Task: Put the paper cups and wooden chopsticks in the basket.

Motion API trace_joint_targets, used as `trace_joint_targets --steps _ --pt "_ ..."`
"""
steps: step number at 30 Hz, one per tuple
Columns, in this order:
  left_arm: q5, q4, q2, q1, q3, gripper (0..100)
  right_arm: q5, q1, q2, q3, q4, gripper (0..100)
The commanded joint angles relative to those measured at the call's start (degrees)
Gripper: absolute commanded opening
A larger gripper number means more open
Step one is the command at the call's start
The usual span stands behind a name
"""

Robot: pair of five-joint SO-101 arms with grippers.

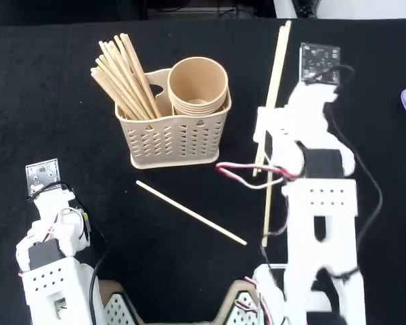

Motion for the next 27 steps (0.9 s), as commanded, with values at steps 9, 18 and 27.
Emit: trace_joint_targets --steps 9,18,27 --pt "0.5 -1.1 -0.6 -0.3 -0.4 13 0.1 -4.0 -13.1 -0.4 0.2 1.1" --pt "0.5 -1.1 -0.6 -0.3 -0.4 13 -3.5 -18.5 -21.3 -1.0 -10.3 1.1" --pt "0.5 -1.1 -0.6 -0.3 -0.4 13 -3.1 -31.7 -21.3 8.6 -38.3 1.1"
